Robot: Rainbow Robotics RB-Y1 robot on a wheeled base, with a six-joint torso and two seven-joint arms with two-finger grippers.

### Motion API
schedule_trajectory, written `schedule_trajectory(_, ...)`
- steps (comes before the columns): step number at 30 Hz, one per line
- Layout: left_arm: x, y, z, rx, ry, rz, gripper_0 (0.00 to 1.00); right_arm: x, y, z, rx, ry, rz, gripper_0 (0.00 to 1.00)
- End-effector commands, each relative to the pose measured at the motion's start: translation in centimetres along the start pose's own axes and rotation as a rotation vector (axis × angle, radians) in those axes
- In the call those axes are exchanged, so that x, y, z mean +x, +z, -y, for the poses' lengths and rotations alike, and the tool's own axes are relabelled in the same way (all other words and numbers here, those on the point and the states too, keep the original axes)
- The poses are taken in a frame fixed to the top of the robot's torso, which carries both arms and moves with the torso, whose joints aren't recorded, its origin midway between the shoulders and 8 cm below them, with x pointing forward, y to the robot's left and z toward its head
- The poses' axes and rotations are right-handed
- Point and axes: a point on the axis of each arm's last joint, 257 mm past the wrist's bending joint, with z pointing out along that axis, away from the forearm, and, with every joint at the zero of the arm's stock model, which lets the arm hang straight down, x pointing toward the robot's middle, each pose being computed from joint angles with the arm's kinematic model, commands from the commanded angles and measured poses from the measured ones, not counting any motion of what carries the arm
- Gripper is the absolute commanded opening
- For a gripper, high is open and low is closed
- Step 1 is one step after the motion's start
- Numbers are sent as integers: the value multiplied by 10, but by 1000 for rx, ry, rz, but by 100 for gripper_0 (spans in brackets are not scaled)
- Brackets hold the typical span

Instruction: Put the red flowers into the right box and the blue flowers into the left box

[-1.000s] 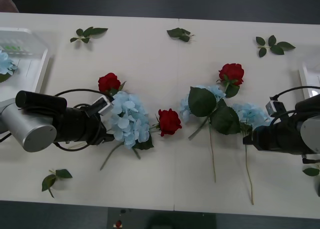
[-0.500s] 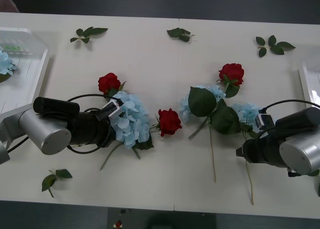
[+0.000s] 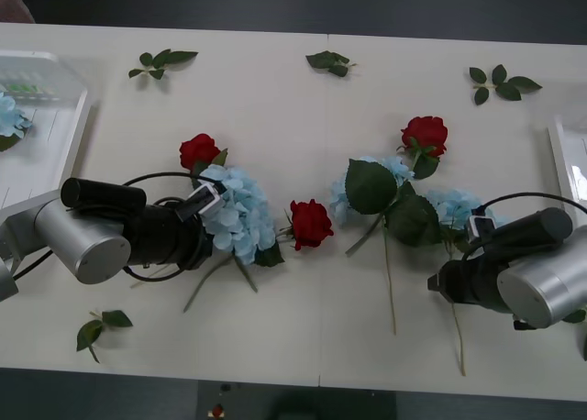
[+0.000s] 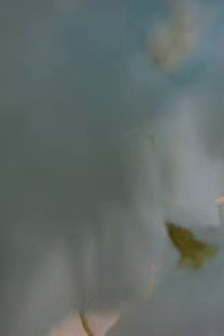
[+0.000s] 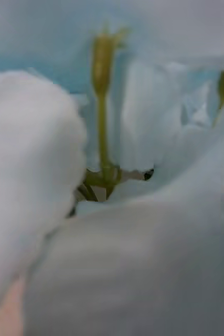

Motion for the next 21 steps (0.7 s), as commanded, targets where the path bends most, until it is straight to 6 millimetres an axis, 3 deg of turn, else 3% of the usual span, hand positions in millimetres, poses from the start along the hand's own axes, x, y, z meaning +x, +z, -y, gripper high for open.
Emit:
schedule_trajectory(1,-45,-14,-12,-22,105,83,0,-20,4,-12,-13,28,35,100)
schedule_trajectory(5,-69,-32,-14,-25,104,134,0,-25,10,-13,-10,37,39,97)
schedule_trajectory(7,-80,-45,-16,-28,84,157,0,-27,10,-13,-5,36,43,56)
schedule_trajectory(8,-85,-53,-17,-26,61,168,0,-28,10,-12,-2,35,46,20)
schedule_trajectory(9,-90,-59,-18,-26,46,178,0,-28,10,-11,0,33,46,4)
schedule_trajectory(10,-94,-66,-19,-28,36,186,0,-28,10,-11,0,31,46,0)
schedule_trajectory(16,-112,-111,-33,-46,-67,219,0,-32,9,-10,3,29,52,0)
schedule_trajectory(21,-114,-159,-74,-120,-231,245,0,-36,6,-3,14,19,63,0)
